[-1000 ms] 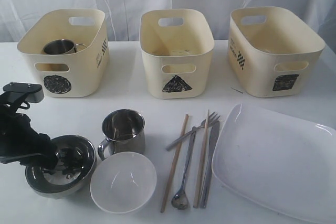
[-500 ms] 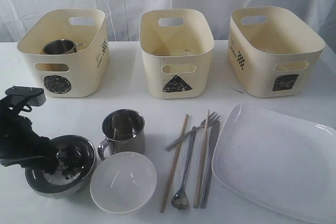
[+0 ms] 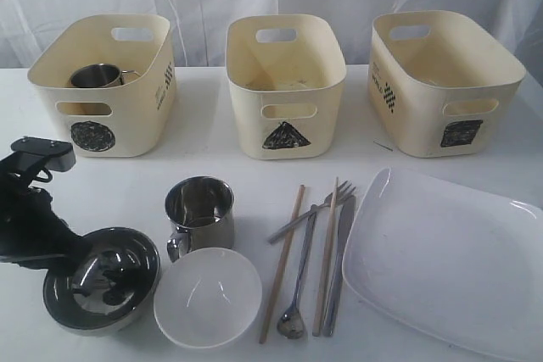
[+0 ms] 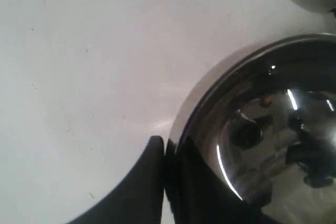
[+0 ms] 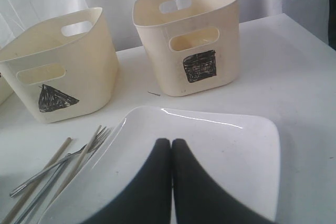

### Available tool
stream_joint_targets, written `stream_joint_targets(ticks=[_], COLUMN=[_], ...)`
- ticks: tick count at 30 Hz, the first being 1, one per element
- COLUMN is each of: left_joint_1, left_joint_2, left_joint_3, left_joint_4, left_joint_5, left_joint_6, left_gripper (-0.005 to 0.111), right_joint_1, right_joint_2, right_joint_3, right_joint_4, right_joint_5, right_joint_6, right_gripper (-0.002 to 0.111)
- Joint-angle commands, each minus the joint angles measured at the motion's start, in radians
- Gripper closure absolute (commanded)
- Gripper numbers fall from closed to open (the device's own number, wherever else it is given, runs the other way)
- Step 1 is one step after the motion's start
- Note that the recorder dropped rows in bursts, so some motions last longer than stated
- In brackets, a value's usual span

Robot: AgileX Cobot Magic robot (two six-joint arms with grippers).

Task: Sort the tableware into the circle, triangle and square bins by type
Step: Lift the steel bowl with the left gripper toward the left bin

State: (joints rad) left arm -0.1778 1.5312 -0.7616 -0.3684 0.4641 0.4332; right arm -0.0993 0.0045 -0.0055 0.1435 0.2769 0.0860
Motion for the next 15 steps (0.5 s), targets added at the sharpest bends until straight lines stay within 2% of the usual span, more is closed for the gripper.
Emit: stream_joint_targets(ticks=[1, 6, 15], left_joint_1=[-0.008, -0.004, -0.004], left_joint_2=[-0.019, -0.094, -0.233], left_joint_3=[0.004, -0.033, -0.209], left_joint_4=[0.037, 0.044, 0.044], left_joint_5=[0.055, 0.056, 0.089], left_joint_6=[0.011, 0.011, -0.03], left_gripper=[0.107, 0.107, 0.107], right_joint_1=[0.003, 0.003, 0.003], right_joint_2=[-0.004, -0.004, -0.004], right_joint_3=[0.005, 0.005, 0.005], right_joint_4=[-0.003, -0.003, -0.003], right_joint_5=[-0.009, -0.009, -0.009], right_joint_6=[0.002, 0.002, 0.03], right_gripper=[0.108, 0.108, 0.108])
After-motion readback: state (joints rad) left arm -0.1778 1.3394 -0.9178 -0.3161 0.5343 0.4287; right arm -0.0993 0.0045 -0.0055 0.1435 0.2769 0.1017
